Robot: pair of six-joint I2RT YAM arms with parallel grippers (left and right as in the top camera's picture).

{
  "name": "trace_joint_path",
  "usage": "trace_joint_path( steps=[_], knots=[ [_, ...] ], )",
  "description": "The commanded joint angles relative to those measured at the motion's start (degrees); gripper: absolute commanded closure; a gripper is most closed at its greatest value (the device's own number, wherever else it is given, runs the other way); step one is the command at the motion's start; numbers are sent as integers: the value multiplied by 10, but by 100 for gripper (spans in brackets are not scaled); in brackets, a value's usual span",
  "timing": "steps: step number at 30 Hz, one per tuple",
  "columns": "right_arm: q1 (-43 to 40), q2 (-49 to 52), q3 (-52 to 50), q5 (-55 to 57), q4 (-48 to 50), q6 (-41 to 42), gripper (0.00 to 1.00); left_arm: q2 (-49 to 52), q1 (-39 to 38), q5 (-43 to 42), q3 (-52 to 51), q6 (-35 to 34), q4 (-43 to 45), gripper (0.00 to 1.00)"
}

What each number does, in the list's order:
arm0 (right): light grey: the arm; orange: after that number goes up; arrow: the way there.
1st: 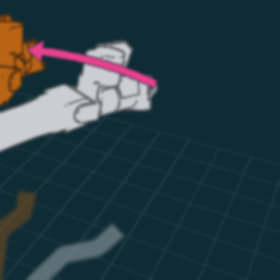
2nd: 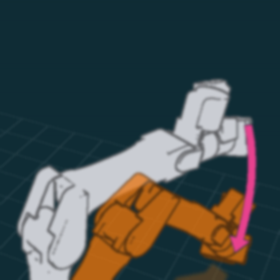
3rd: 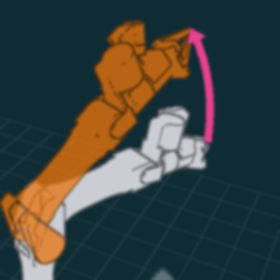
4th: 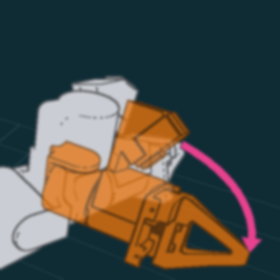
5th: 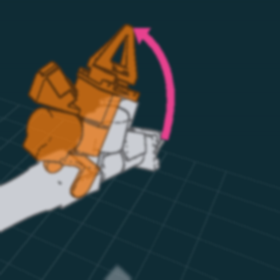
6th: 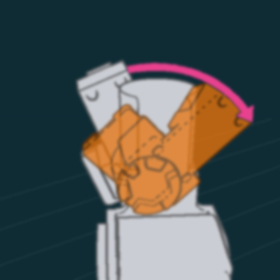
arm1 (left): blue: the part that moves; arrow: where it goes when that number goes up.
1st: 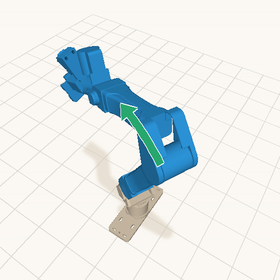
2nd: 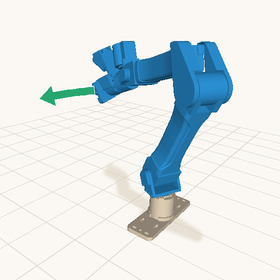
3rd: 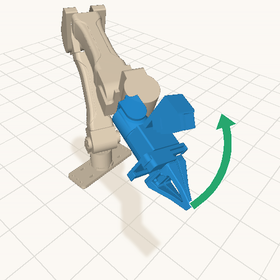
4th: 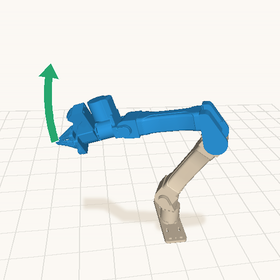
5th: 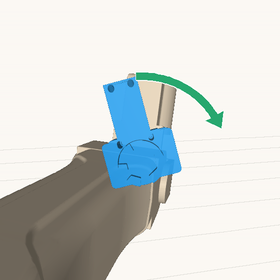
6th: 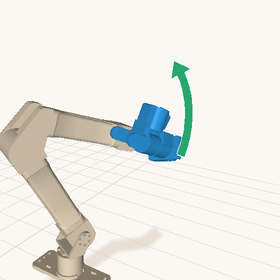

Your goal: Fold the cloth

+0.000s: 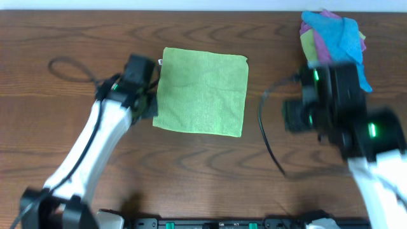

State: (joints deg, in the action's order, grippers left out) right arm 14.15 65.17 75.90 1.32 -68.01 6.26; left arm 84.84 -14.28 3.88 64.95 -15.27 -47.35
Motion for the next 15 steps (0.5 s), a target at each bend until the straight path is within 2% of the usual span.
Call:
trace_joint_path(
  steps=[1,4,7,9,10,12,14,15],
  knots=[
    [2,-118,-122,-75,43,49,31,-59,4,-63,-83,-6,18,94],
    [2,-223,-253,-107,112,96,24,-98,5,-88,-160,-31,61,94],
    [2,-275,-352,-157,182,140,24,-102,18,-148,-219,-42,134,90],
    [2,-276,-406,-203,232,164,24,-97,32,-182,-246,-47,183,86],
    [2,-268,-431,-221,261,176,24,-92,42,-190,-254,-49,201,79],
    [2,-245,-462,-245,310,190,21,-81,63,-199,-257,-49,222,73],
    [2,-205,-481,-259,363,195,20,-64,88,-230,-257,-38,254,62],
    [2,-183,-483,-263,382,195,19,-54,99,-252,-257,-37,272,60]
  ],
)
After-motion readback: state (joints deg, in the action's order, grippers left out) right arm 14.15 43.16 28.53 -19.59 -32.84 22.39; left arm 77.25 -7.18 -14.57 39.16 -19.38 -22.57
